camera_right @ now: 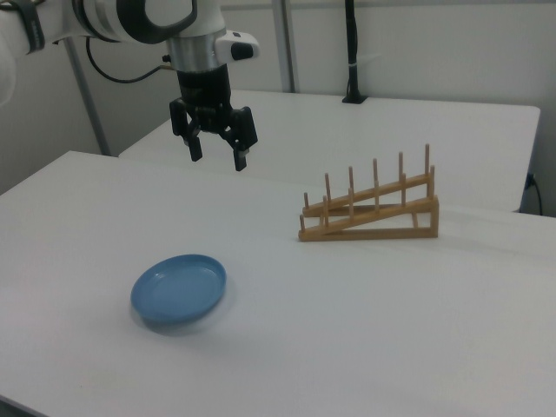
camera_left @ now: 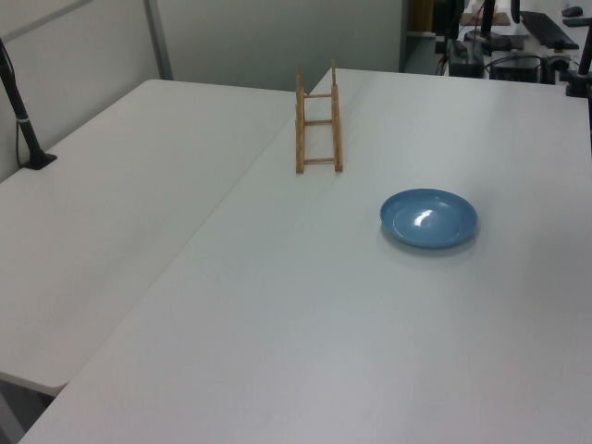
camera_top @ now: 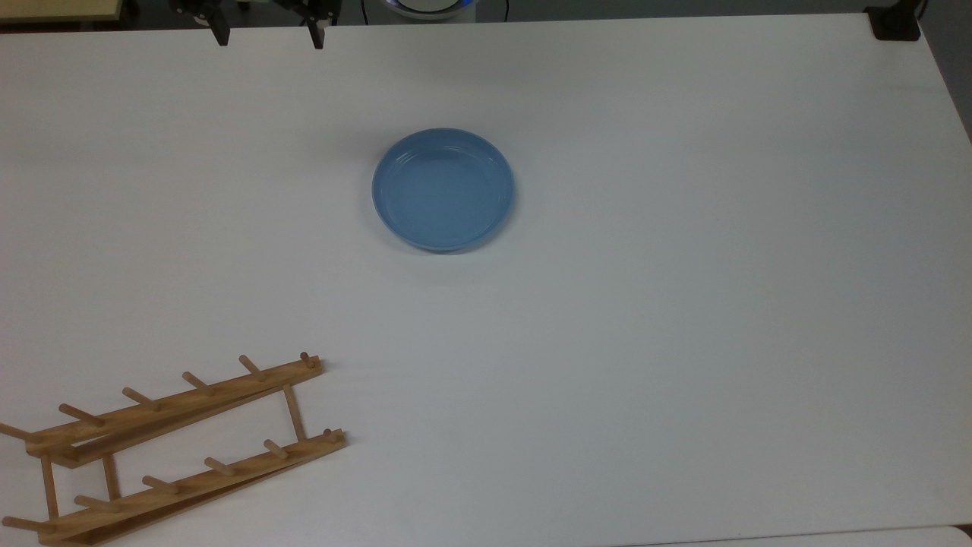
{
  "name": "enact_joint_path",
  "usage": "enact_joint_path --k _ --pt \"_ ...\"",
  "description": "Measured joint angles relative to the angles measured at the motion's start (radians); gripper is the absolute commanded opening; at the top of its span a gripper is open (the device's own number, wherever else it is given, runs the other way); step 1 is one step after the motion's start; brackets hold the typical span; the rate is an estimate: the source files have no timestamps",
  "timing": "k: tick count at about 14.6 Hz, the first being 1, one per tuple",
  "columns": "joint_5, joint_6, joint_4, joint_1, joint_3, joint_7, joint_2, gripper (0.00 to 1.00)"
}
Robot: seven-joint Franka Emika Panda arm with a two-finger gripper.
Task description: Place plate in plate rack
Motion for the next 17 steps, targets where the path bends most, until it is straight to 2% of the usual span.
enact_joint_path --k 7,11,17 --pt "0.000 0.000 0.000 -0.002 -0.004 0.000 -0.014 1.00" --pt "0.000 0.000 0.000 -0.006 -0.030 -0.001 -0.017 1.00" --pt "0.000 0.000 -0.002 -0.006 -0.029 -0.002 -0.017 1.00"
